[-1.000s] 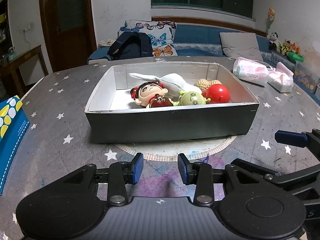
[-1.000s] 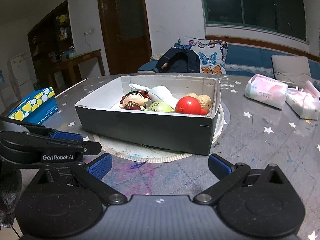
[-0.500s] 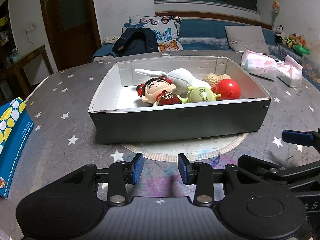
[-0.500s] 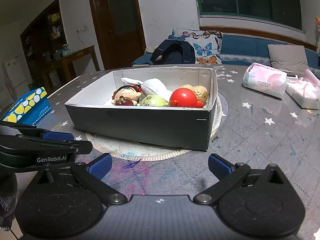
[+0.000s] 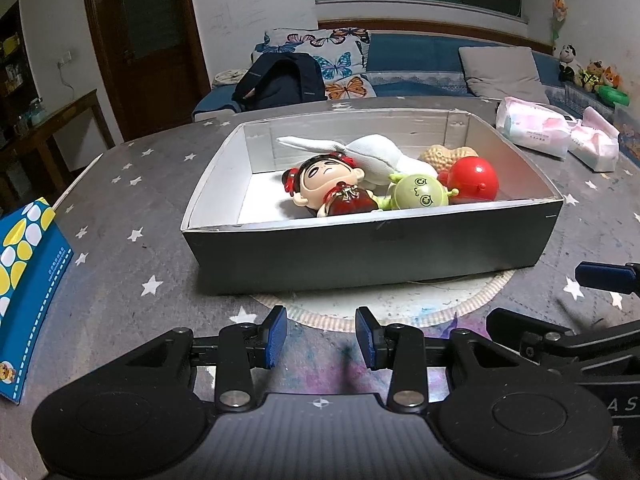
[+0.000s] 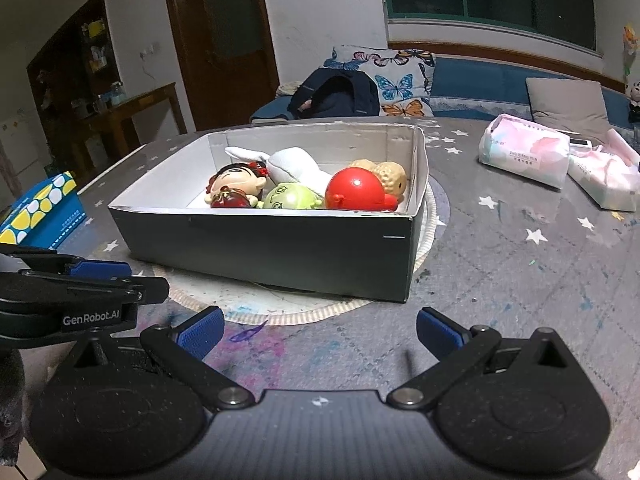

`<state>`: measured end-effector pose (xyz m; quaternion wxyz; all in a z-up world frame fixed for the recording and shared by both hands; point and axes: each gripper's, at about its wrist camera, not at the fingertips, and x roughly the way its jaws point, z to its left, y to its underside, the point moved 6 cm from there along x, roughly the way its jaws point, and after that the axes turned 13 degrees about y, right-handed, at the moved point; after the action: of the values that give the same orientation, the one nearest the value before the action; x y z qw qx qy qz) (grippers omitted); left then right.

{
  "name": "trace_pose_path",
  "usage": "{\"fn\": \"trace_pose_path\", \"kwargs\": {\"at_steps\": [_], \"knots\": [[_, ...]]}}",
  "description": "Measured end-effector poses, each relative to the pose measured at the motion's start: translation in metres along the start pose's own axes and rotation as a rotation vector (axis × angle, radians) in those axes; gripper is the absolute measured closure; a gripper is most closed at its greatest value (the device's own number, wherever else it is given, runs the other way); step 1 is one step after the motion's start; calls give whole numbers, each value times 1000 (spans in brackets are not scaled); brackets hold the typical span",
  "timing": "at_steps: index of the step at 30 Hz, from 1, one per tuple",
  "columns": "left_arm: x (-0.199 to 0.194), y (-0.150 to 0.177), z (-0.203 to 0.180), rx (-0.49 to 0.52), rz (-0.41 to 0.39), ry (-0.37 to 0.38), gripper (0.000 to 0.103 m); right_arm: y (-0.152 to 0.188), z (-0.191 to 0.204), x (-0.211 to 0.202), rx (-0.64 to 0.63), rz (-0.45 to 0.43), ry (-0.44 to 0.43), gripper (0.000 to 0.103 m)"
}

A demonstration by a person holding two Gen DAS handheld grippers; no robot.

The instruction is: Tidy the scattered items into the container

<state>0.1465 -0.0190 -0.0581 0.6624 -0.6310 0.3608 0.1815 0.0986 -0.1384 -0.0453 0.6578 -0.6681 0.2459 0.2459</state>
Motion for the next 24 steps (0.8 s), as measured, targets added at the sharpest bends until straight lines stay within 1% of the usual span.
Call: {"fn": "trace_pose_path", "kwargs": {"at_steps": [8,24], "knots": [[6,-4,4,2,0,-8,63,-3,-2,8,9,13,17,0],[21,-13,6,9,16,-21,63,-9,-1,24,3,38,24,0]]}}
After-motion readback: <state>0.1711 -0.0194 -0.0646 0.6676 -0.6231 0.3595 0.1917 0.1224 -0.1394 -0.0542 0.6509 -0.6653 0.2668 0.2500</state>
